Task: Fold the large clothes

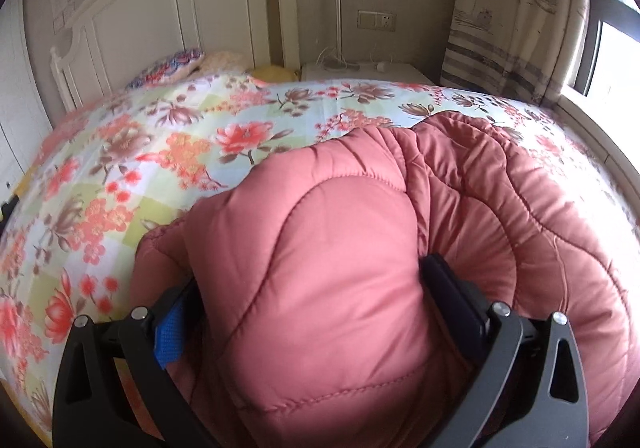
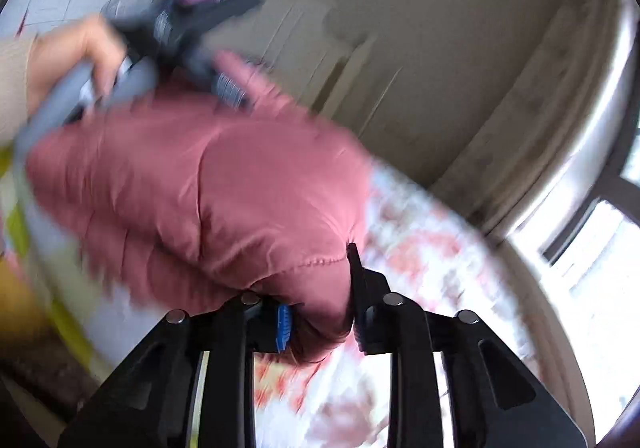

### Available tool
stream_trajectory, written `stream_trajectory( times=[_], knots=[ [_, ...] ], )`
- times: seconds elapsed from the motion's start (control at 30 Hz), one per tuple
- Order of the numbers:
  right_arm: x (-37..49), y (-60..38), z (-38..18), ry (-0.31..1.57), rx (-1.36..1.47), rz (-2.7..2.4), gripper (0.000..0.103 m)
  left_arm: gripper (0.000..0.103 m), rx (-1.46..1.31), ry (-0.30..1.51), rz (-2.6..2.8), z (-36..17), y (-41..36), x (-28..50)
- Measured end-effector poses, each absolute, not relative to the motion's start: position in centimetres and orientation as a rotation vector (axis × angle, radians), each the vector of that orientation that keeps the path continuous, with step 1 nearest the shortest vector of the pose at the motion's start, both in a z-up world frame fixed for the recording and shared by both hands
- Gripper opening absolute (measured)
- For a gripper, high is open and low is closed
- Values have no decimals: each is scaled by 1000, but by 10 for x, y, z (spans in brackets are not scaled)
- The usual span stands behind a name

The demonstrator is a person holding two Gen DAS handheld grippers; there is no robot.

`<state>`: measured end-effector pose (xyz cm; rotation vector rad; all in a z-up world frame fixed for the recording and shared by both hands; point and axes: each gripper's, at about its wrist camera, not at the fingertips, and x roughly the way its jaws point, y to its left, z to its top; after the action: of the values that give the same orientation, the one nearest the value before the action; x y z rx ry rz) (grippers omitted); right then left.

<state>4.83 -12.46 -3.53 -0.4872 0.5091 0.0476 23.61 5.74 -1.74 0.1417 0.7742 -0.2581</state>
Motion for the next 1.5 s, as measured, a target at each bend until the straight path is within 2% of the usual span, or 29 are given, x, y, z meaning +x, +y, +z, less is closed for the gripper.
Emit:
stream_trajectory(
  times=[0.1,0.17,0.2,0.3,0.33,0.37,0.47,0.57,0.7,0.77,0.97,1.13,1.27,1.33,1.4,1.5],
  knots=[
    [29,-136,-10,489,-390,183,35,101,107,801,-276,-18,63,243],
    [20,-143,11,434,-314,251,37,101,87,814,-291,-19,66,246],
    [18,-143,20,399,-285,269,41,101,92,811,-289,-19,65,245],
    [18,-132,33,304,-220,322,42,101,111,795,-277,-19,62,242],
    [22,-124,31,284,-219,320,43,101,108,797,-278,-19,63,242],
    [25,-116,28,285,-231,316,49,101,106,798,-280,-19,63,242],
    [71,-79,-16,505,-375,354,58,101,96,795,-289,-18,65,241],
    [66,-57,-48,437,-544,258,58,101,2,832,-315,-8,83,238],
    [66,-61,-40,476,-504,280,58,101,-338,792,-311,9,153,216],
    [66,-61,-41,474,-490,278,58,101,-402,816,-285,8,175,210],
    [64,-60,-42,469,-487,274,58,101,-364,808,-359,11,172,186],
    [66,-67,-42,472,-491,289,58,101,-42,830,-240,-12,118,190],
    [67,-79,-27,508,-434,360,58,101,-57,824,-225,-20,121,188],
    [65,-95,-9,520,-331,430,66,101,-45,813,-227,-17,125,184],
    [62,-122,14,475,-188,440,90,101,-42,797,-226,-15,131,179],
    [73,-168,33,476,25,432,92,101,-30,779,-219,-16,137,175]
  ],
)
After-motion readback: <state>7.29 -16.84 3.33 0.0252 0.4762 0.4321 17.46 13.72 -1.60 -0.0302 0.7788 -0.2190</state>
